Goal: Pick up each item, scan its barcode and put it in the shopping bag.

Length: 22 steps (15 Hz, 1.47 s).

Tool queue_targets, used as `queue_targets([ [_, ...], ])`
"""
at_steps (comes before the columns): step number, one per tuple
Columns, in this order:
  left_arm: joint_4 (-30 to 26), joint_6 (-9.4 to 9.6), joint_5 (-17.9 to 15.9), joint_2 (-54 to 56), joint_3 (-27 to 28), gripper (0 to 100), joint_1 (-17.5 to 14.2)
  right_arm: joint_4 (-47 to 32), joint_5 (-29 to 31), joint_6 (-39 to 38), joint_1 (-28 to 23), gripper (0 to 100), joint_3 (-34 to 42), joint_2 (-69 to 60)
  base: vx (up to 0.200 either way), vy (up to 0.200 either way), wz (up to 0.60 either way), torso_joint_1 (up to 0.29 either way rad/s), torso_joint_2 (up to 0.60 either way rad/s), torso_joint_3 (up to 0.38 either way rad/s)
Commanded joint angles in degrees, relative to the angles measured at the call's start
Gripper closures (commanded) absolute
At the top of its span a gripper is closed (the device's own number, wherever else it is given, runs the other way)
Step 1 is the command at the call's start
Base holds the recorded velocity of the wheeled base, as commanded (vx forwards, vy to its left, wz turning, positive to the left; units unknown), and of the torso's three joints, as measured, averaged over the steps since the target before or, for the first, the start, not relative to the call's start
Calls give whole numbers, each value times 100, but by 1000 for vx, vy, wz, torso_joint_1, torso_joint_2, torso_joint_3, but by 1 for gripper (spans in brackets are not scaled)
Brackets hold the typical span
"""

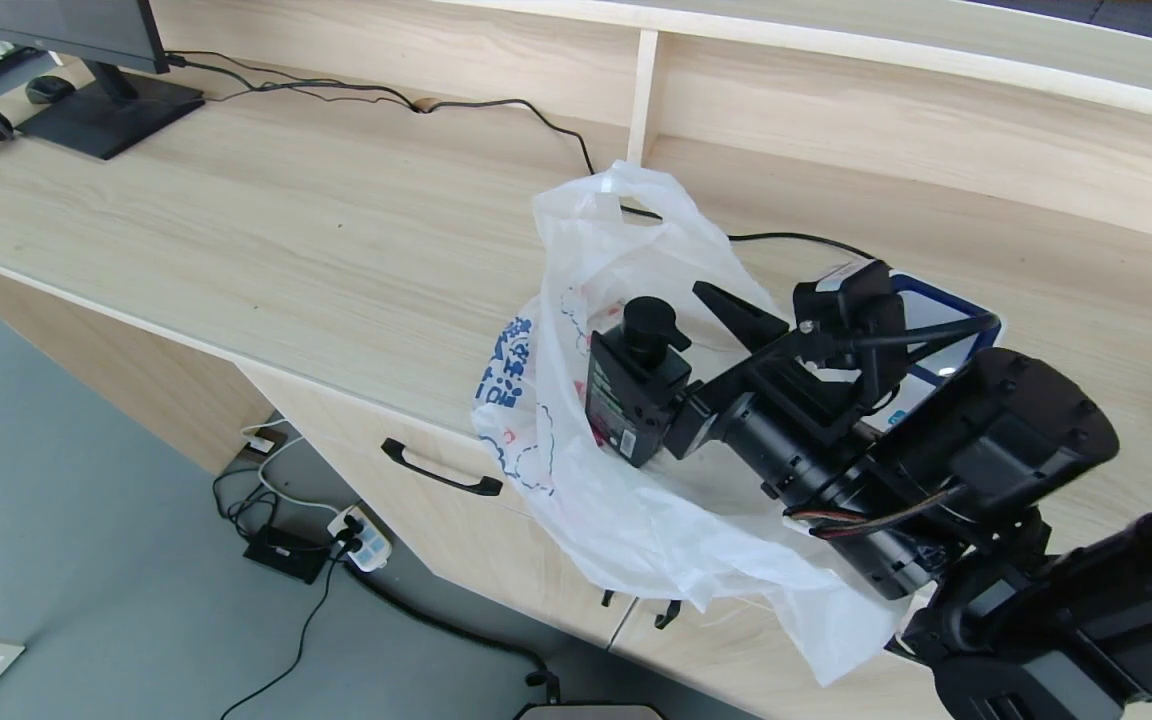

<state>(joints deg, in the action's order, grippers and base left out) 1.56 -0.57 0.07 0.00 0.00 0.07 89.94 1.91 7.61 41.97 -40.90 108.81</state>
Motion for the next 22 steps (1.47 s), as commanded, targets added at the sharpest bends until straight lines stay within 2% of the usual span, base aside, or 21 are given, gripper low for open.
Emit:
queue_targets([
  [1, 2, -13, 1, -9, 0, 0, -7, 6, 2, 13, -22, 0, 73, -352, 0, 0, 0, 0, 0, 0],
  [4, 2, -31, 1, -9, 0, 0, -7, 6, 195, 136, -128, 0, 355, -862, 0, 0, 0, 0, 0, 0],
  [6, 11, 57, 1, -9, 0, 0, 1, 6, 204, 408, -110, 0, 618, -1178, 0, 0, 0, 0, 0, 0],
  [10, 11, 22, 1, -9, 0, 0, -7, 6, 213, 628, -128, 0, 530, -1547, 0, 0, 0, 0, 0, 0],
  [17, 11, 57, 1, -9, 0, 0, 1, 6, 187, 856, -163, 0, 1049, -1732, 0, 0, 0, 0, 0, 0],
  [22, 11, 57, 1, -9, 0, 0, 1, 6, 169, 742, -163, 0, 1119, -1732, 0, 0, -600, 1, 1, 1],
])
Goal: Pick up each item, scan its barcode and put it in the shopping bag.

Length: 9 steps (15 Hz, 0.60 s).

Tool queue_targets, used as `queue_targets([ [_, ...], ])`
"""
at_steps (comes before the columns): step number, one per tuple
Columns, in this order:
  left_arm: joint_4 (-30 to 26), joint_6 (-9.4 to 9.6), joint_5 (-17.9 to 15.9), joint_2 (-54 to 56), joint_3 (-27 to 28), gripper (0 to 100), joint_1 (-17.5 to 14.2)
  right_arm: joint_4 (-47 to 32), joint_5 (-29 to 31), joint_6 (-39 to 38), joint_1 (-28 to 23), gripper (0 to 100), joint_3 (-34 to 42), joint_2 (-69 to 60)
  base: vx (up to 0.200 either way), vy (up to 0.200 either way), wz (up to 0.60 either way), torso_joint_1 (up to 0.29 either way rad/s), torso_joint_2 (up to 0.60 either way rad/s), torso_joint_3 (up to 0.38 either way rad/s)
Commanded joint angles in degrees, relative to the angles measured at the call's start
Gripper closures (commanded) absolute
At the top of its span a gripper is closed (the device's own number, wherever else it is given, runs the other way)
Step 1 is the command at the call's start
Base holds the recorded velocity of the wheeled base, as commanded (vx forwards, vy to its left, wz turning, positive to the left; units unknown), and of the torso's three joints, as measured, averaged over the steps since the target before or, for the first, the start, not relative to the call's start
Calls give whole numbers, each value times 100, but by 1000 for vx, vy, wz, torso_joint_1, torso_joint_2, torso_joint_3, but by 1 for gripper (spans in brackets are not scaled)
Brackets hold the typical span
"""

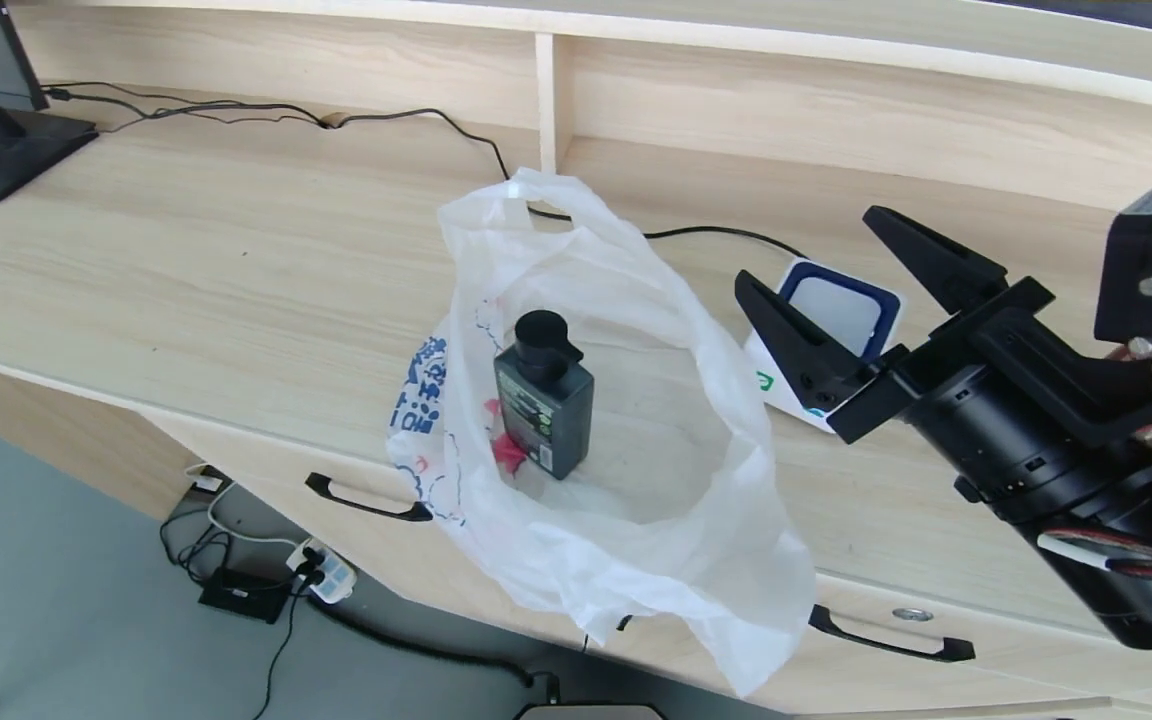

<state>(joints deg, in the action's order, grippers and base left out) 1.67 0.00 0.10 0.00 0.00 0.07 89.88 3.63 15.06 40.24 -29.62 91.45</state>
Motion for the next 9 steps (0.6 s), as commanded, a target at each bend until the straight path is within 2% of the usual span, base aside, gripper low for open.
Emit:
queue_targets([
  [1, 0, 0, -1, -9, 0, 0, 1, 12, -3, -3, 10, 0, -8, -5, 0, 0, -600, 12, 2, 7],
  [7, 0, 9, -1, -9, 0, 0, 1, 12, 32, -134, 19, 0, -44, 74, 0, 0, -600, 2, 2, 3],
  [9, 0, 0, -1, -9, 0, 0, 1, 12, 305, -512, 28, 0, 71, -75, 0, 0, 0, 0, 0, 0],
])
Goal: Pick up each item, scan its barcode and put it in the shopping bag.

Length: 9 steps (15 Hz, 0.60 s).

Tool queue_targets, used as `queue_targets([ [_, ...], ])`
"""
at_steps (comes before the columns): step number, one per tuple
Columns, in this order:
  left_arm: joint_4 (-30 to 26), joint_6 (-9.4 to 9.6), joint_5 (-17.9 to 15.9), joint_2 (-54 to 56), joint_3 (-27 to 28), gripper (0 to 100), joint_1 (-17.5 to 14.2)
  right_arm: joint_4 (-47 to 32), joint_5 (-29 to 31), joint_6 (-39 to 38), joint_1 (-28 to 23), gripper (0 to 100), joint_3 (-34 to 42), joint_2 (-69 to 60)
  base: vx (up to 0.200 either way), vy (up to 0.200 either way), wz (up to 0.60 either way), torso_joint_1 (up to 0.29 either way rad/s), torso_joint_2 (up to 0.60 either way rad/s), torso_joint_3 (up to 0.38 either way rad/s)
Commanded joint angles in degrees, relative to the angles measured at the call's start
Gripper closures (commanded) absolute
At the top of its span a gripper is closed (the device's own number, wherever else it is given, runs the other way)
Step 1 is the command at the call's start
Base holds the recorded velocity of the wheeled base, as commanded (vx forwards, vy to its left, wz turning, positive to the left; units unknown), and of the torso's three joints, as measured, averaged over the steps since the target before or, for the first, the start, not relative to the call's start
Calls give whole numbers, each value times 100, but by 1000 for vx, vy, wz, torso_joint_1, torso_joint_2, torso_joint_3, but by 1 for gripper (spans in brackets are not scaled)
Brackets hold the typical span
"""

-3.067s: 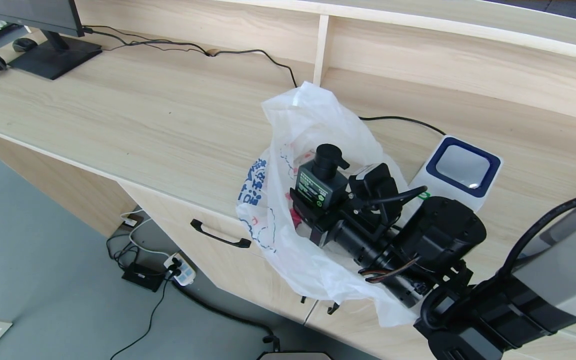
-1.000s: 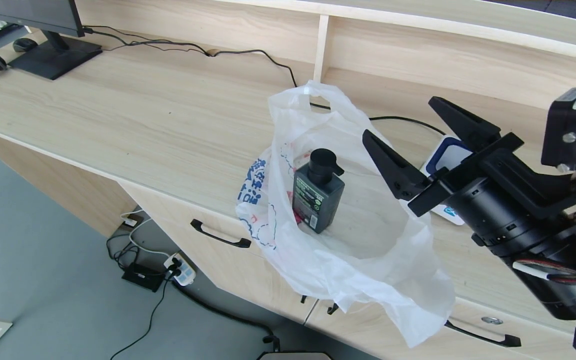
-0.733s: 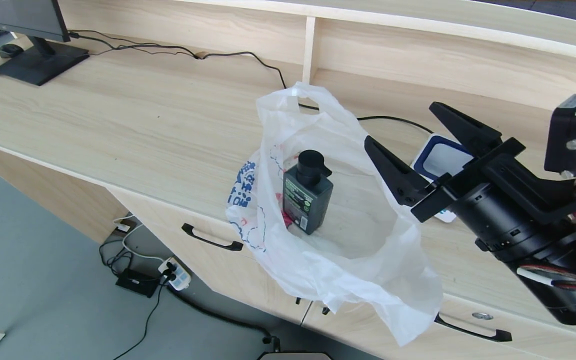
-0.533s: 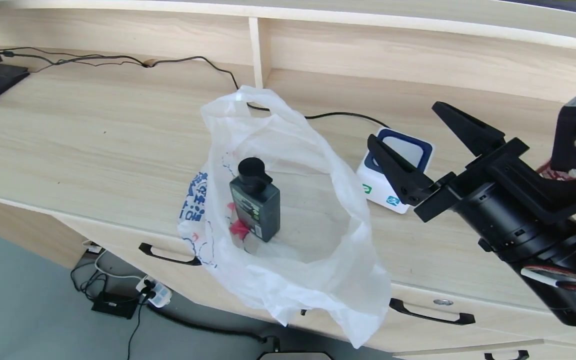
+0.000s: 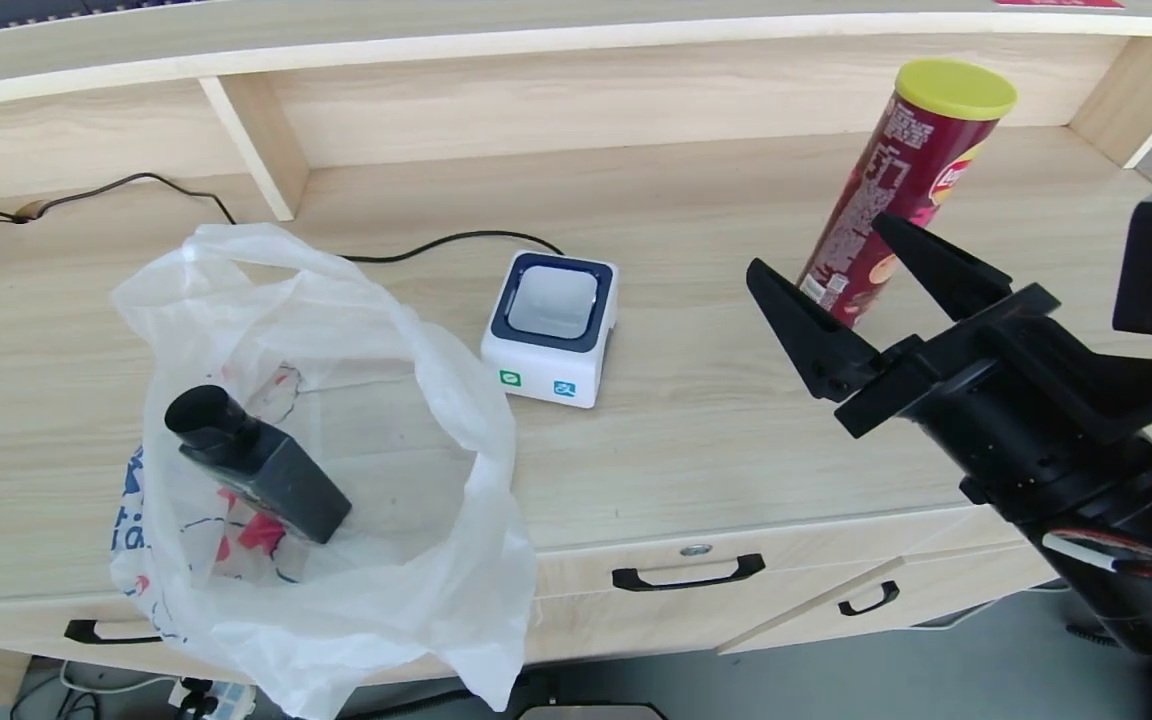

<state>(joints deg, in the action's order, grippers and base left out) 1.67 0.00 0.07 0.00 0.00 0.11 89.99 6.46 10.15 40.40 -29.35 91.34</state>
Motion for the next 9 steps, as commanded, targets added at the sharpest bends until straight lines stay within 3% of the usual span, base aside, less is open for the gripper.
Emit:
queue_targets([
  [1, 0, 0, 1, -9, 0, 0, -2, -166, 303, -181, 3, 0, -176, -178, 0, 0, 0, 0, 0, 0],
  [5, 0, 0, 1, -9, 0, 0, -2, -228, 321, -137, -762, 0, 193, -416, 0, 0, 0, 0, 0, 0],
  [7, 0, 9, 1, -9, 0, 0, -2, -439, 286, -321, -1518, 0, 193, -363, 0, 0, 0, 0, 0, 0],
  [9, 0, 0, 1, -9, 0, 0, -2, -623, 101, -365, -1711, 0, 18, -240, 0, 0, 0, 0, 0, 0],
])
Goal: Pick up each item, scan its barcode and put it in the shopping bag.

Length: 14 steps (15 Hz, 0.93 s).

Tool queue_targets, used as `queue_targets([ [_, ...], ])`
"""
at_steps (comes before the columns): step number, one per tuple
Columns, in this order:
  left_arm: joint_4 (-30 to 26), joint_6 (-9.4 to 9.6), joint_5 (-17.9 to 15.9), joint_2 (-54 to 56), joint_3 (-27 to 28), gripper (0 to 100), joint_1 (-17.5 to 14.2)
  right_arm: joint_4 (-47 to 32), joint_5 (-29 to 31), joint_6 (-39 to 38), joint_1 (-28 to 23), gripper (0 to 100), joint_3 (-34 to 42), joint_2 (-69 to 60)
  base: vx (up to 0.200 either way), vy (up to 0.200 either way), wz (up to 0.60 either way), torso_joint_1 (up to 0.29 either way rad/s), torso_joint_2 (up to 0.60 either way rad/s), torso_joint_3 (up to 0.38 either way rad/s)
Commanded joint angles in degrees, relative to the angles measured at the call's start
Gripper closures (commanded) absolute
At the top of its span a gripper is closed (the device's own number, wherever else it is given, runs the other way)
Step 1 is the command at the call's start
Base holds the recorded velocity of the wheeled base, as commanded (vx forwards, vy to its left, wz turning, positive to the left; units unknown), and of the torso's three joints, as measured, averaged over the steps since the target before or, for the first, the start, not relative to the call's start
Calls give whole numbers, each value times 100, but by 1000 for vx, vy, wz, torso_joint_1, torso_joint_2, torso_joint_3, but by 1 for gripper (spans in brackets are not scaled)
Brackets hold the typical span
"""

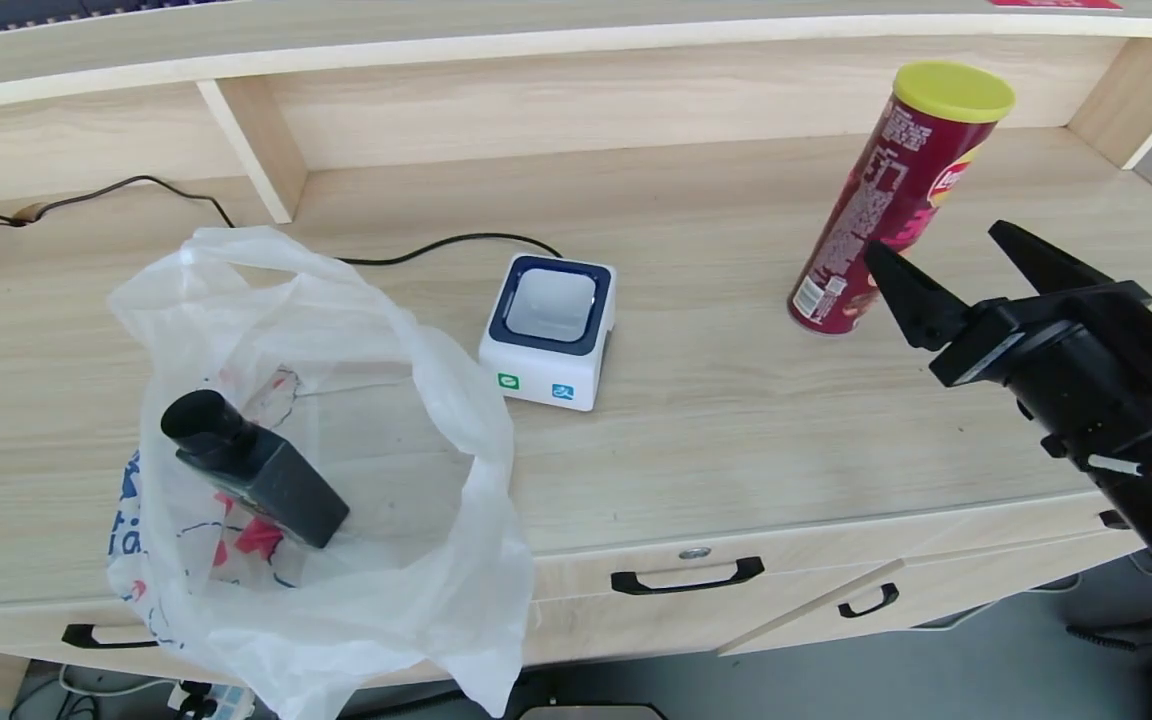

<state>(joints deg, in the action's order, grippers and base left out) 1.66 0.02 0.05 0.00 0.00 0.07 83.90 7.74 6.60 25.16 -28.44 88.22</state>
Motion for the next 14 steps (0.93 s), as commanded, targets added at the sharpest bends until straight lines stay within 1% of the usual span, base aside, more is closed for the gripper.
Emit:
queue_targets([
  [1, 1, 6, -5, -9, 0, 0, 1, -22, -45, -88, -187, 0, -153, 230, 0, 0, 0, 0, 0, 0],
  [3, 1, -2, 4, -9, 0, 0, 1, -22, -45, -123, -319, 0, -302, 389, 0, 0, 0, 0, 0, 0],
  [4, 1, 6, 4, -9, 0, 0, 1, -31, -62, -167, -354, 0, -584, 626, 0, 0, 0, 0, 0, 0],
  [7, 1, 6, 4, -9, 0, 0, 1, -22, -71, -369, -468, 0, -997, 986, 0, 0, 0, 0, 0, 0],
  [10, 1, 6, 4, -9, 0, 0, 1, -22, -273, -387, -512, 0, -1049, 1162, 0, 0, 0, 0, 0, 0],
  [12, 1, 6, 4, -9, 0, 0, 1, 66, -264, -484, -600, 0, -1085, 1435, 0, 0, 0, 0, 0, 0],
  [14, 1, 6, 4, -9, 0, 0, 1, 74, -273, -493, -609, 0, -1427, 1637, 0, 0, 0, 0, 0, 0],
])
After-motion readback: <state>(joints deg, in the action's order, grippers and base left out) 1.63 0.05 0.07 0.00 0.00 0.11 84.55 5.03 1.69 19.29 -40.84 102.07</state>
